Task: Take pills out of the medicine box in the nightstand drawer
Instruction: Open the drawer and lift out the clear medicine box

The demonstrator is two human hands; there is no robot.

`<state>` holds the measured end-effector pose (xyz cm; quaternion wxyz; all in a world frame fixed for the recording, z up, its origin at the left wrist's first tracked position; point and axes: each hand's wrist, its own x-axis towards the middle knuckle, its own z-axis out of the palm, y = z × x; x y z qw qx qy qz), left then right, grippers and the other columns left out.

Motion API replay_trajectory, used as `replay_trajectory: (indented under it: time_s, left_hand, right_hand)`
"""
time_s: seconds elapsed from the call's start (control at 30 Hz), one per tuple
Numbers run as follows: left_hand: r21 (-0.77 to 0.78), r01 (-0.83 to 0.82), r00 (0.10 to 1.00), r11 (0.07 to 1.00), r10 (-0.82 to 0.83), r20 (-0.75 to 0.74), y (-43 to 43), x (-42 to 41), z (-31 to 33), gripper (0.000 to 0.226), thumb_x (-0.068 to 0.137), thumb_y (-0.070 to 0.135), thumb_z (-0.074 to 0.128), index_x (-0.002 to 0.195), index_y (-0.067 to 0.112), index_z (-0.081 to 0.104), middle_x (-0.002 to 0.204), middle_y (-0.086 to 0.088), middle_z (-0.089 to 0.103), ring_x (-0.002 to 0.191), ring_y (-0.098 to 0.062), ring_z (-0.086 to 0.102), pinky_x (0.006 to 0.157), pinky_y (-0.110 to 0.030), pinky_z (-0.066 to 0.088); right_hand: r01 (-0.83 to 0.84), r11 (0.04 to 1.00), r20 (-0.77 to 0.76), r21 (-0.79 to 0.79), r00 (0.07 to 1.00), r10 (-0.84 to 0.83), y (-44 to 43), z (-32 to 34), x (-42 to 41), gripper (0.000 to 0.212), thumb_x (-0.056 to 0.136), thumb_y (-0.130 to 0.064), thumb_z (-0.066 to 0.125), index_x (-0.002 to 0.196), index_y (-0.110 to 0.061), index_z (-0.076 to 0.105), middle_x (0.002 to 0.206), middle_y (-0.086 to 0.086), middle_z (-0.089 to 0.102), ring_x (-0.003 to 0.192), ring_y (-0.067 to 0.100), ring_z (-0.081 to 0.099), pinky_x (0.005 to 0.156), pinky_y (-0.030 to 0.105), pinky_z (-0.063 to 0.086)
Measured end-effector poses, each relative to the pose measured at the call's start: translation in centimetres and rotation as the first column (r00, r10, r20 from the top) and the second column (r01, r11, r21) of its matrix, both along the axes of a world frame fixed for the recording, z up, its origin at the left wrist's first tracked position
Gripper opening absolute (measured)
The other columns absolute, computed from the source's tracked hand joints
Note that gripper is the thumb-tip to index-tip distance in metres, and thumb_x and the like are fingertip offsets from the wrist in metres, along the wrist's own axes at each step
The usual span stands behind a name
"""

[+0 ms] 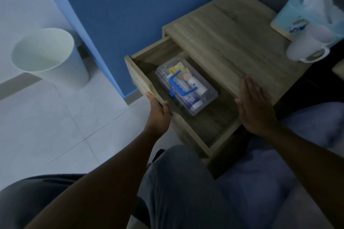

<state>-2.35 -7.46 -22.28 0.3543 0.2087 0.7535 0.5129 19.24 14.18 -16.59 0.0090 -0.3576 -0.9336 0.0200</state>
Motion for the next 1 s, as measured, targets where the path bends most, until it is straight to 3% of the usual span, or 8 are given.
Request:
replay_trajectory:
  time_s: [0.1,0.23,0.47,0.57,0.67,0.77,0.9,1.0]
  left_hand:
    - [-0.005,-0.011,1.0,1.0,0.011,-0.014,-1.0,0.0,0.0,0.081,0.097,0.051,0.039,0.154,0.03,-0.015,0.165,0.007,0.012,0.133,-0.001,0.024,0.104,-0.02,0.025]
    - [-0.007,-0.018,0.999,1.0,0.017,-0.027,-2.0,0.0,-0.2,0.081,0.097,0.052,0.038,0.153,0.033,-0.017,0.165,0.009,0.008,0.129,0.003,0.018,0.103,-0.017,0.019]
    - [-0.024,-0.051,0.998,0.998,0.05,-0.039,-2.0,-0.2,0.4,0.084,0.099,0.039,0.046,0.155,0.025,-0.016,0.167,0.003,-0.002,0.152,-0.023,0.009,0.111,-0.029,0.018]
    - [-0.072,-0.098,0.978,0.993,0.083,-0.192,-2.1,-0.1,1.4,0.095,0.094,0.042,0.054,0.155,0.023,-0.017,0.166,0.003,-0.015,0.153,-0.021,-0.008,0.122,-0.042,0.008]
    - [-0.117,-0.095,0.871,0.989,0.025,-0.49,-2.1,-0.9,3.0,0.102,0.087,0.048,0.061,0.156,0.024,-0.01,0.166,0.003,-0.014,0.151,-0.017,-0.013,0.119,-0.039,0.004]
    - [-0.181,0.052,0.705,0.982,-0.164,-0.69,-1.6,-2.8,4.5,0.089,0.088,0.037,0.06,0.157,0.026,0.006,0.167,0.002,-0.002,0.152,-0.015,-0.007,0.12,-0.042,0.008]
    - [-0.263,0.215,0.591,0.94,-0.34,-0.731,0.7,-5.6,6.3,0.07,0.09,0.028,0.055,0.153,0.023,0.024,0.165,-0.003,0.017,0.152,-0.017,0.004,0.12,-0.038,0.006]
    - [-0.335,0.221,0.635,0.916,-0.396,-0.664,3.1,-7.6,7.0,0.065,0.093,0.031,0.054,0.152,0.021,0.029,0.162,-0.005,0.024,0.151,-0.024,0.017,0.118,-0.04,0.016]
  right_hand:
    - [0.0,1.0,0.005,0.001,1.0,0.0,-0.1,0.2,0.0,0.066,0.1,-0.039,0.023,0.157,-0.006,0.017,0.164,0.016,0.02,0.152,0.031,0.019,0.12,0.051,0.018]
    - [0.001,1.0,0.01,-0.017,1.0,-0.001,-0.1,0.1,0.1,0.062,0.104,-0.035,0.029,0.158,-0.008,0.012,0.166,0.014,0.015,0.153,0.029,0.015,0.122,0.051,0.015]
    - [0.018,0.999,0.003,-0.04,1.0,-0.018,-0.5,0.4,0.1,0.063,0.105,-0.032,0.033,0.158,-0.007,0.01,0.166,0.013,0.01,0.153,0.029,0.01,0.123,0.049,0.011]
    - [0.087,0.994,-0.02,-0.063,0.996,-0.088,-1.5,0.7,-0.8,0.065,0.103,-0.031,0.034,0.157,-0.003,0.011,0.165,0.018,0.011,0.153,0.033,0.012,0.123,0.05,0.012]
    - [-0.062,0.997,-0.083,-0.035,0.995,0.059,-4.2,0.8,-2.5,0.067,0.099,-0.034,0.037,0.157,-0.005,0.017,0.165,0.019,0.015,0.153,0.032,0.013,0.123,0.048,0.016]
    - [-0.224,0.972,-0.111,-0.068,0.97,0.216,-7.2,0.0,-5.2,0.069,0.097,-0.041,0.038,0.156,-0.012,0.018,0.166,0.012,0.013,0.154,0.025,0.009,0.124,0.046,0.015]
    - [-0.137,0.958,-0.181,-0.253,0.979,0.092,-9.2,-1.5,-8.1,0.079,0.097,-0.054,0.039,0.159,-0.016,0.007,0.168,0.006,-0.001,0.154,0.02,-0.005,0.125,0.043,0.005]
    - [-0.063,0.956,-0.176,-0.288,0.984,0.011,-9.2,-2.3,-8.8,0.097,0.089,-0.065,0.048,0.159,-0.016,0.0,0.168,0.005,-0.007,0.154,0.021,-0.009,0.125,0.042,0.003]
